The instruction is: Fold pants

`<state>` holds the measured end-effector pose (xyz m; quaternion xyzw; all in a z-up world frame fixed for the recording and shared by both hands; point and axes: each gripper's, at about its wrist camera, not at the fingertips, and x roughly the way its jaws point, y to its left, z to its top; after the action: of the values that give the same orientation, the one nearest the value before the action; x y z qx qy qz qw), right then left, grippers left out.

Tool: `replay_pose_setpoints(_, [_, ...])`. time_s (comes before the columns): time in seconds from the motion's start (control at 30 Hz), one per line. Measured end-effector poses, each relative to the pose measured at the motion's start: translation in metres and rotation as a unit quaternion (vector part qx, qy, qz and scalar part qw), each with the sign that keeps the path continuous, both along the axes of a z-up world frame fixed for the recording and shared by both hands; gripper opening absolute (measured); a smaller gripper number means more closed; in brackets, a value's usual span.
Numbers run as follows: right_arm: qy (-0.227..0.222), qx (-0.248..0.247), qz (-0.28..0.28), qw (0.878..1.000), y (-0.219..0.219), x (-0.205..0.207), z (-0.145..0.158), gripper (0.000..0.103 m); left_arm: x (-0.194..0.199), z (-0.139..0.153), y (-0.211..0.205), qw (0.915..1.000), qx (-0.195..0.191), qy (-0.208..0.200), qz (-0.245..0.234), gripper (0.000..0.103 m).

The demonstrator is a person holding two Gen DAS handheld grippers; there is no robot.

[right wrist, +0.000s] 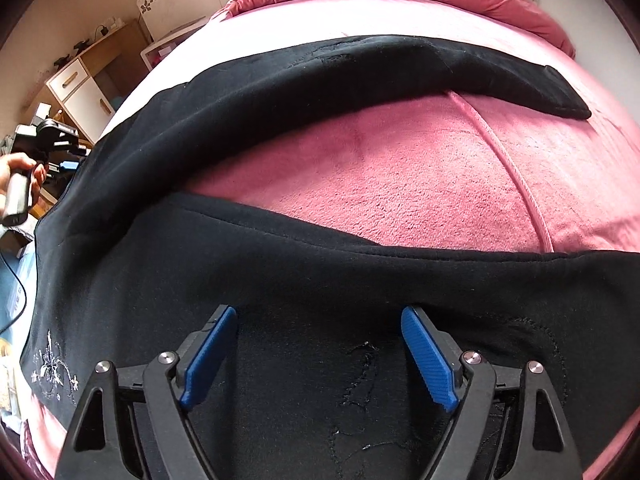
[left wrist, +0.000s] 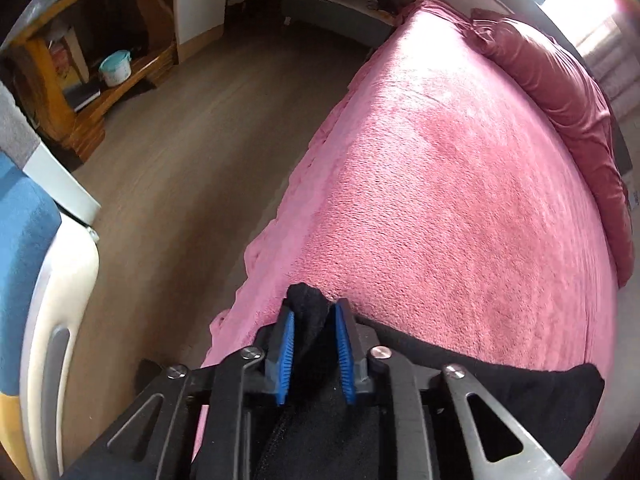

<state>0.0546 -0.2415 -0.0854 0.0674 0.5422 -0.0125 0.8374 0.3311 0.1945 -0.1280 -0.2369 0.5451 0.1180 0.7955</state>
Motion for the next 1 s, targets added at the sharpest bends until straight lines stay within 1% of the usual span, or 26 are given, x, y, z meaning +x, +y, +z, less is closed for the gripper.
replay_pose_setpoints(0.1, [-0.001,0.006,0.002,1.000,-0.003,-0.002,0.002,0.086,-0.019,0.025,-0.006,0.9982,0.009,-0.059,-0.003,0.013])
replay_pose_setpoints(0.17, [0.000,0.011,0.003,1.000,-0.008,-0.002,0.004,0.086,-0.039,0.045,-0.006,0.9949,-0.010,-0.100,-0.005,0.012])
replay_pose_setpoints(0.2, [-0.001,0.018,0.003,1.000,-0.011,-0.002,0.006,0.086,-0.050,0.058,-0.008,0.9920,-0.018,-0.125,-0.013,0.012])
replay_pose_setpoints(0.23, [-0.002,0.029,0.002,1.000,-0.015,-0.001,0.008,0.086,-0.057,0.068,-0.012,0.9896,-0.017,-0.141,-0.021,0.012])
replay_pose_setpoints(0.3, [-0.008,0.052,-0.004,0.999,-0.024,0.001,0.015,0.085,-0.078,0.092,-0.021,0.9816,-0.018,-0.185,-0.045,0.011])
replay_pose_setpoints(0.33, [-0.013,0.067,-0.007,0.998,-0.030,0.004,0.020,0.083,-0.081,0.105,-0.025,0.9781,-0.023,-0.199,-0.055,0.011])
replay_pose_setpoints(0.37, [-0.017,0.079,-0.011,0.997,-0.035,0.007,0.024,0.083,-0.093,0.116,-0.030,0.9737,-0.025,-0.216,-0.068,0.011])
replay_pose_setpoints(0.43, [-0.026,0.097,-0.015,0.995,-0.043,0.014,0.032,0.073,-0.118,0.132,-0.040,0.9639,-0.034,-0.247,-0.093,0.011])
replay_pose_setpoints(0.47, [-0.034,0.106,-0.014,0.994,-0.049,0.020,0.039,0.064,-0.129,0.138,-0.043,0.9604,-0.040,-0.257,-0.101,0.010])
replay_pose_setpoints(0.53, [-0.049,0.122,-0.012,0.991,-0.059,0.036,0.052,0.057,-0.158,0.146,-0.055,0.9498,-0.051,-0.280,-0.131,0.010])
replay_pose_setpoints(0.57, [-0.051,0.130,-0.016,0.990,-0.059,0.045,0.055,0.056,-0.171,0.144,-0.060,0.9466,-0.054,-0.286,-0.139,0.010])
replay_pose_setpoints(0.6, [-0.053,0.144,-0.019,0.988,-0.063,0.055,0.059,0.053,-0.187,0.145,-0.066,0.9421,-0.064,-0.291,-0.154,0.010])
replay_pose_setpoints(0.63, [-0.054,0.157,-0.020,0.986,-0.066,0.062,0.061,0.049,-0.200,0.144,-0.071,0.9394,-0.068,-0.293,-0.164,0.010])
replay_pose_setpoints(0.7, [-0.063,0.169,-0.029,0.983,-0.067,0.079,0.068,0.048,-0.227,0.138,-0.074,0.9359,-0.077,-0.297,-0.173,0.010])
replay_pose_setpoints(0.77, [-0.061,0.194,-0.035,0.979,-0.069,0.097,0.071,0.046,-0.243,0.131,-0.074,0.9351,-0.093,-0.291,-0.179,0.010])
replay_pose_setpoints(0.8, [-0.059,0.202,-0.042,0.977,-0.074,0.100,0.074,0.046,-0.252,0.128,-0.076,0.9355,-0.092,-0.288,-0.182,0.010])
replay_pose_setpoints(0.87, [-0.055,0.212,-0.050,0.974,-0.068,0.114,0.071,0.046,-0.263,0.124,-0.074,0.9356,-0.099,-0.285,-0.184,0.010])
replay_pose_setpoints(0.93, [-0.049,0.224,-0.058,0.972,-0.065,0.135,0.068,0.047,-0.271,0.121,-0.073,0.9360,-0.100,-0.283,-0.184,0.010])
replay_pose_setpoints(1.0, [-0.042,0.236,-0.076,0.968,-0.067,0.148,0.066,0.047,-0.277,0.122,-0.071,0.9345,-0.107,-0.285,-0.184,0.010])
